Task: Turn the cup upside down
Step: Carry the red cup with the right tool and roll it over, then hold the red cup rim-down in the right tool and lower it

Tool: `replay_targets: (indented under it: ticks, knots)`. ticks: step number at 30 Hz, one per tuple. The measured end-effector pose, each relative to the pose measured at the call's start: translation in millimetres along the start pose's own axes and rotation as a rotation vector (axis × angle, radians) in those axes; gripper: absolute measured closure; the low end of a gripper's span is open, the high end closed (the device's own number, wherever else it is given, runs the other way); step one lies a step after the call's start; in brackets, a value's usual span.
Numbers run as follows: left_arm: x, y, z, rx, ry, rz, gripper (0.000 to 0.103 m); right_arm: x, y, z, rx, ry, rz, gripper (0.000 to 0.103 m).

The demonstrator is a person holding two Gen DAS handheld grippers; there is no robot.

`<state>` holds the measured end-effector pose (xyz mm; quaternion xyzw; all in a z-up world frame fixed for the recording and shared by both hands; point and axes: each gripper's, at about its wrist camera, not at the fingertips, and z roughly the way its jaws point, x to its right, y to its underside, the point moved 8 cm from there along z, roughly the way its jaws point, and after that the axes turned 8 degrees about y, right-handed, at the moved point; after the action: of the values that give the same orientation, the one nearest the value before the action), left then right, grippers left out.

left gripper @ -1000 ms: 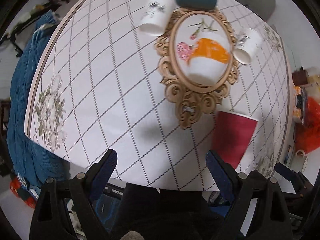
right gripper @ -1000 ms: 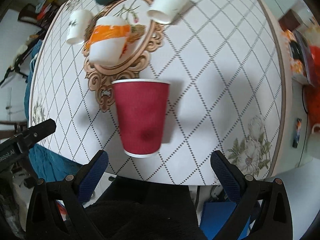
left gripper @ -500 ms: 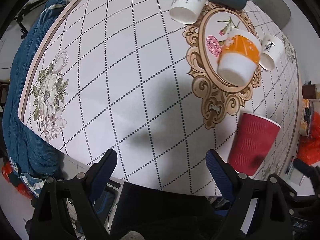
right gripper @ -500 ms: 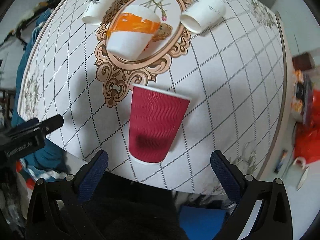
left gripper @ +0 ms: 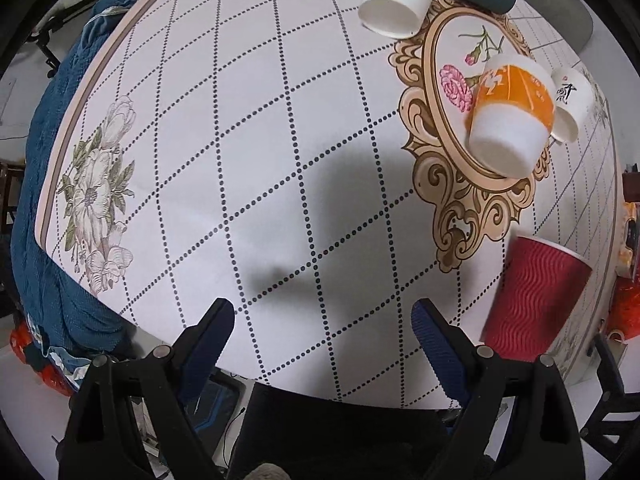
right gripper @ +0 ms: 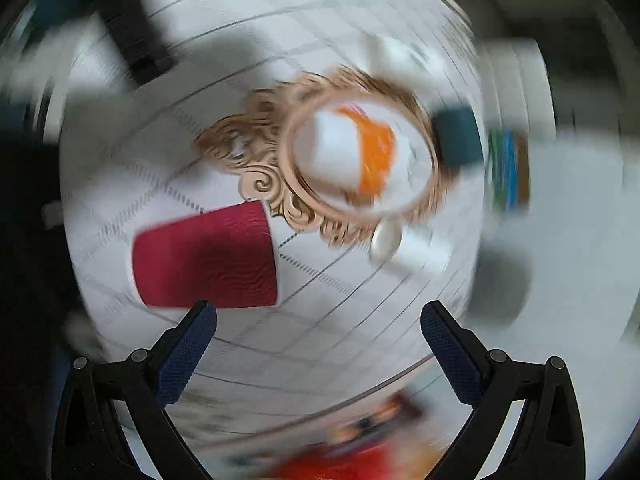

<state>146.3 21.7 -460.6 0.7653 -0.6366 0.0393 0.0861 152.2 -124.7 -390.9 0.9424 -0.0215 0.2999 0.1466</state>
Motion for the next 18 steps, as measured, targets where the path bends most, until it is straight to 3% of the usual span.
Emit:
replay_targets:
  ticks: [5, 10, 13, 18]
  knots:
    - [4.3, -0.9, 16.5, -0.018, 0.004, 0.016, 0.012, -45.3, -4.1, -0.7, 0.108, 0.137, -0.506, 0.0]
    - [5.8, -6.7, 30.5, -0.029, 0.004, 0.034, 0.012, -85.9, 6.7, 10.4, 0.203, 0.238, -0.902, 0.0]
    - [6.9, -11.3, 40.5, -0.041, 0.003, 0.038, 0.012, -102.4, 10.5, 17.0, 0.246, 0.274, -1.053, 0.0]
    - [7.3, -19.0, 54.6, -0.06, 0.002, 0.047, 0.012, -116.3, 8.5, 29.6, 0.29, 0.326, -1.198, 0.0]
